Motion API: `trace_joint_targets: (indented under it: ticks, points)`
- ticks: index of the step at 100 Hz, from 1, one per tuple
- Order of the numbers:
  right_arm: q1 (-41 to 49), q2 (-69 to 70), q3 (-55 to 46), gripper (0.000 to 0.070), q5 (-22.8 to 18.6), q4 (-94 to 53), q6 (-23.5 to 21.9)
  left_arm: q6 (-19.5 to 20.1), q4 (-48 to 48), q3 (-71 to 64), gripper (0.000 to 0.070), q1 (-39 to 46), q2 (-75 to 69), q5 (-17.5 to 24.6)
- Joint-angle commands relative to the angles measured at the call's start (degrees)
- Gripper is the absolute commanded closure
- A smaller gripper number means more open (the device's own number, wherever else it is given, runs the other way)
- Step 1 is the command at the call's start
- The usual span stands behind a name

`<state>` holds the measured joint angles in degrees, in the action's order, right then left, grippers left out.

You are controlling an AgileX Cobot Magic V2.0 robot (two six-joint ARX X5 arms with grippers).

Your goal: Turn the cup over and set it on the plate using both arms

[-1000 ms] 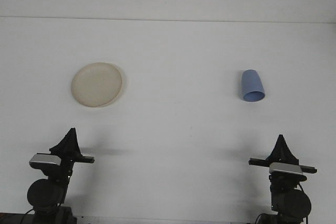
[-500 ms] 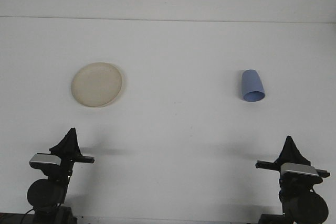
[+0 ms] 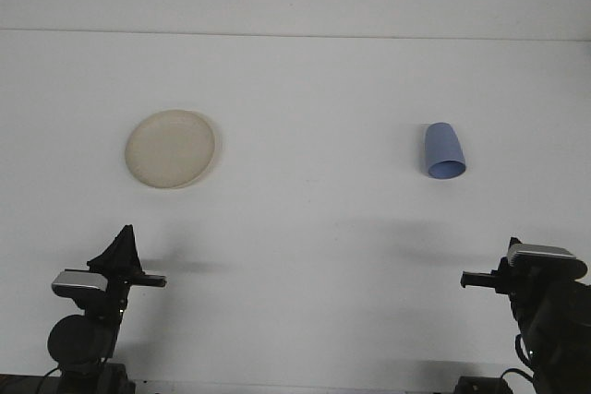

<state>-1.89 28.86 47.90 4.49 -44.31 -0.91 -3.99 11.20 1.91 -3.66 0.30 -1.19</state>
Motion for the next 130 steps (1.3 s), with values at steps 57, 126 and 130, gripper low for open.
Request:
trace_joint_targets:
  ticks: [57,126,130]
  points:
    - [0.11,4.48,1.68,0.0651,-0.61,0.13,-0.83,0.04,0.85,-1.11,0.0688,-0.07,-0.11,0.13]
    - [0.09,7.34,1.66,0.0127,-0.61,5.73,-2.82,0.04,0.85,-1.11,0.0688,-0.07,-0.11,0.13]
    - [0.09,8.59,1.64,0.0126,-0.59,7.10,-2.82,0.04,0.85,-1.11,0.0688,-0.07,-0.11,0.13]
